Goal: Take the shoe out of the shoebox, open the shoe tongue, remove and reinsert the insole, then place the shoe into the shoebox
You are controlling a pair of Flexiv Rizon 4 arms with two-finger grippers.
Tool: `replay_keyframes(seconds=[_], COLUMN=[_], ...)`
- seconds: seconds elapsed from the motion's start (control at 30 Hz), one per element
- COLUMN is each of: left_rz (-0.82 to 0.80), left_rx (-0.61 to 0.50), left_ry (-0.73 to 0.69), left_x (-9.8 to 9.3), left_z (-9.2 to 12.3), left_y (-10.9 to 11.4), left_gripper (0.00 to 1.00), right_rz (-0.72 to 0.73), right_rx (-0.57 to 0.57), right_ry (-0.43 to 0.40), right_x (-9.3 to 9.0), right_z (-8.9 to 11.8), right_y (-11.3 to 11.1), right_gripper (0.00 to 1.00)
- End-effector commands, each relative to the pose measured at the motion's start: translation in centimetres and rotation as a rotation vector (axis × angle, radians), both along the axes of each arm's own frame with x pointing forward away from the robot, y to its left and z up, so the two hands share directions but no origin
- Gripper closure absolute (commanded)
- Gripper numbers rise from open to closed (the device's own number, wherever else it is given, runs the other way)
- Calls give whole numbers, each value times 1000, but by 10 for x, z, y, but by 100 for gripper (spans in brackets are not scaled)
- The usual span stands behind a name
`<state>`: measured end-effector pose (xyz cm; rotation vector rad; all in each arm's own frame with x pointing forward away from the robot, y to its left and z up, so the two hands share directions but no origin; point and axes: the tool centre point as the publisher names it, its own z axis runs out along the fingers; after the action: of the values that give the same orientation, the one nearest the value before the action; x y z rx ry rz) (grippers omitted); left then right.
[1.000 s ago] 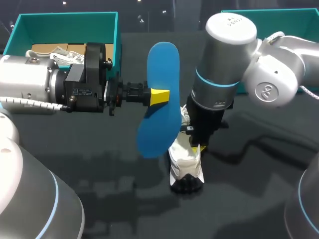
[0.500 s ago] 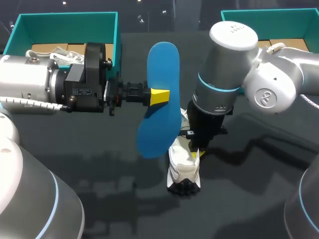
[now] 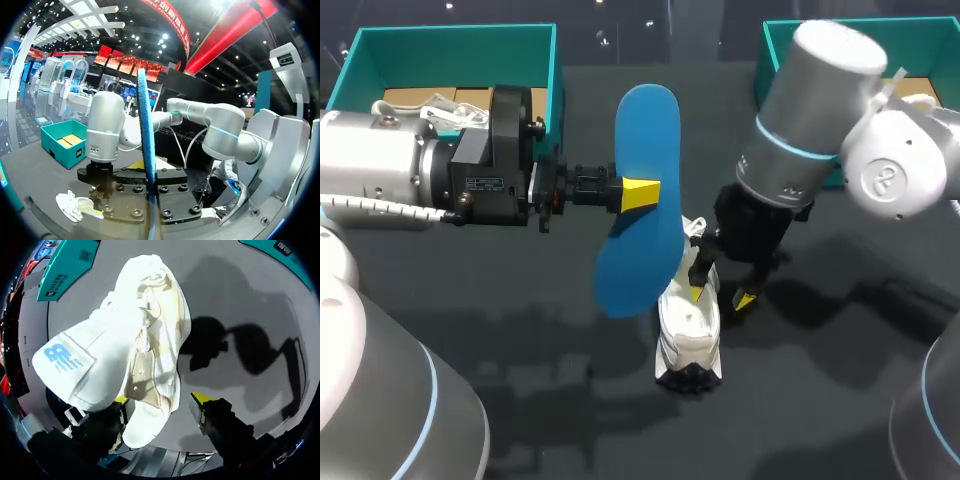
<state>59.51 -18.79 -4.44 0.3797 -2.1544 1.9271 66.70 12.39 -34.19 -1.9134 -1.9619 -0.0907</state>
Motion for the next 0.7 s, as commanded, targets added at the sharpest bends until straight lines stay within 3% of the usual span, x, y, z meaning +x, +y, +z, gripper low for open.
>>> replay_keyframes(seconds=[0.03,0.37,0.5,0.7], left_rz=[2,2,2,2], left_rx=[-2,-2,-2,-2], left_ry=[0,0,0,0], left_x=[0,0,0,0], left_z=[-1,-1,-1,-1], left_y=[-2,-2,-2,-2], left_gripper=[100,100,100,100], right_rz=[-28,-28,-93,-183], right_rx=[170,170,409,609], right_ry=[35,35,2,-29], right_x=[-2,-2,7,21], right_z=[15,15,35,65], right_y=[-32,-32,-43,-52], right_gripper=[0,0,0,0])
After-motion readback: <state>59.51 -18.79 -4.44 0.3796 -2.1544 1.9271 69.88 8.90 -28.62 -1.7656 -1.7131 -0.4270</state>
